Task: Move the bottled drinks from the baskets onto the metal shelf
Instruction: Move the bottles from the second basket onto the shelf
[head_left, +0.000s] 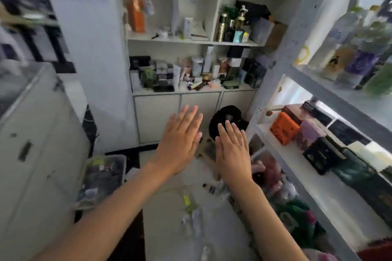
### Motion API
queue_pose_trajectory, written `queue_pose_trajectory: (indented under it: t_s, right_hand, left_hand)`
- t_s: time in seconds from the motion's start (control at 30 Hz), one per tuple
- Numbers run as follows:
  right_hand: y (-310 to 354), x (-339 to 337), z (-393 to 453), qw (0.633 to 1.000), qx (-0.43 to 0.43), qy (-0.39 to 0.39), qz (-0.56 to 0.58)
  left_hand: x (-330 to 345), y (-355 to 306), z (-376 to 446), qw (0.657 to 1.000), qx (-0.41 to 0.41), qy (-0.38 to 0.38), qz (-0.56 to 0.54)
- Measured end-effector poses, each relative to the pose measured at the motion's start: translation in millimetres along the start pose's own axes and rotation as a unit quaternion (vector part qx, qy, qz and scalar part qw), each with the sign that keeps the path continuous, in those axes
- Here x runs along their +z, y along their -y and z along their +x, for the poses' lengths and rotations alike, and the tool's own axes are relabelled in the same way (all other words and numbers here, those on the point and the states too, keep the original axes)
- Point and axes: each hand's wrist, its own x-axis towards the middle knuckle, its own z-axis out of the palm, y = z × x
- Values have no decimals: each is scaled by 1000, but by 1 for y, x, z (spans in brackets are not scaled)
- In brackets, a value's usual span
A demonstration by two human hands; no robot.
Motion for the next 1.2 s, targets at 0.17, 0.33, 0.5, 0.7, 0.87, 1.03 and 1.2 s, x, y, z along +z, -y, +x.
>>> queue_pose_trajectory:
  t_s: [0.17, 0.33, 0.5, 0.7, 0.87, 1.03, 1.2]
  right_hand:
    - [129, 58, 27, 991, -120, 39, 33]
    - [264, 108, 39, 972, -204, 79, 83]
    - [398, 148, 39, 942, -293, 98, 133]
    - [520, 194, 34, 913, -358, 122, 154]
    - [598, 227, 28, 893, -384, 150, 180]
    - [650, 260, 28, 867, -422, 187, 187]
    - [688, 295, 45, 844, -437, 226, 214]
  left_hand:
    - [-63, 102, -59, 993, -109, -23, 46]
    - [-126, 196, -125, 972, -213, -62, 80]
    - [-184, 274, -194, 936, -322, -86, 115]
    - [-236, 350, -267, 879, -440, -136, 124]
    - [-268, 397, -312, 850, -479, -166, 143]
    - [-279, 433, -340, 797, -561, -153, 161]
    - [-283, 470, -349, 729, -653, -106, 176]
